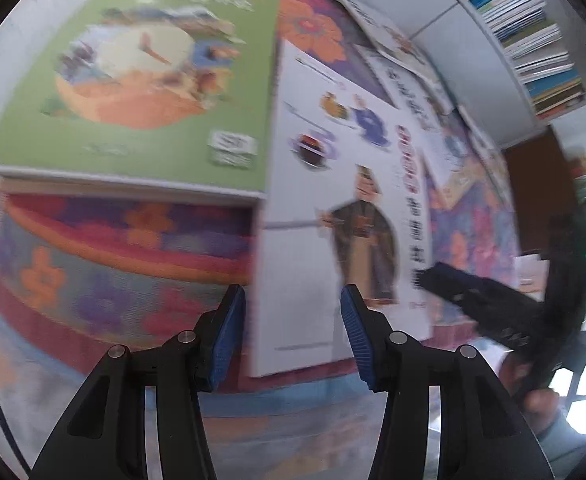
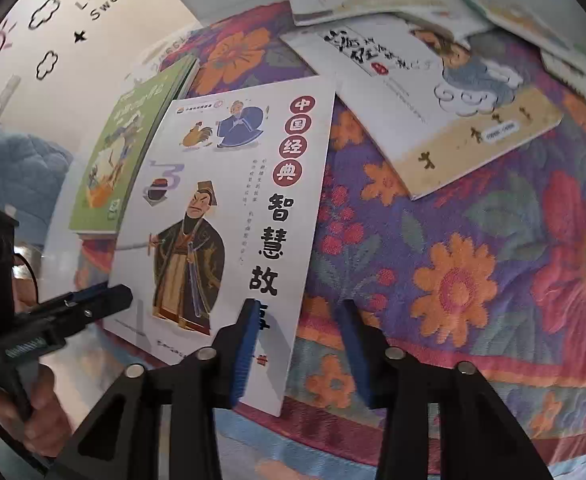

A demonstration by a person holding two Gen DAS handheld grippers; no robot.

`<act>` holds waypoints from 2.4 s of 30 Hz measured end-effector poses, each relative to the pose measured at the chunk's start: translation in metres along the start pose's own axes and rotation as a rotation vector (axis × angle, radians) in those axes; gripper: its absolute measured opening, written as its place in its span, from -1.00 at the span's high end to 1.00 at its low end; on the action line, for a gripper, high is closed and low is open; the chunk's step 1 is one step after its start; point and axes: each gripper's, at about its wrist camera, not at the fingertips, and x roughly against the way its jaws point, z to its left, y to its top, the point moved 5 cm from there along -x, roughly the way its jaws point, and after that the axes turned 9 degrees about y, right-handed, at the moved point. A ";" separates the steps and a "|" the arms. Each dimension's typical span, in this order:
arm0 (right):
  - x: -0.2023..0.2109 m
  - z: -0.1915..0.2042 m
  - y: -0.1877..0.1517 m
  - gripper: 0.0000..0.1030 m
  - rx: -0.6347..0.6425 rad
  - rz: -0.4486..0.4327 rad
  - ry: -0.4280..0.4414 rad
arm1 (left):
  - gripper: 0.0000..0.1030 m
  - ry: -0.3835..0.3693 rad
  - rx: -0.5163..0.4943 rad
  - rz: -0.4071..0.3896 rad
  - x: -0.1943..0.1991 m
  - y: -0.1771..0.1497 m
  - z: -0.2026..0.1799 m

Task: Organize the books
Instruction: 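Carry the white warrior-cover book and lower it onto the stacked books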

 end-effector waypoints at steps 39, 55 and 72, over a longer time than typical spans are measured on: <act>0.014 -0.065 -0.022 0.09 -0.406 0.039 0.546 | 0.81 -0.223 0.077 -0.087 0.014 0.027 -0.087; 0.038 -0.074 -0.014 0.60 -0.459 -0.108 0.618 | 0.75 -0.038 0.002 -0.066 0.000 0.034 -0.116; 0.096 0.032 -0.013 0.60 0.192 -0.172 0.096 | 0.60 0.152 -0.347 -0.278 0.059 0.009 -0.133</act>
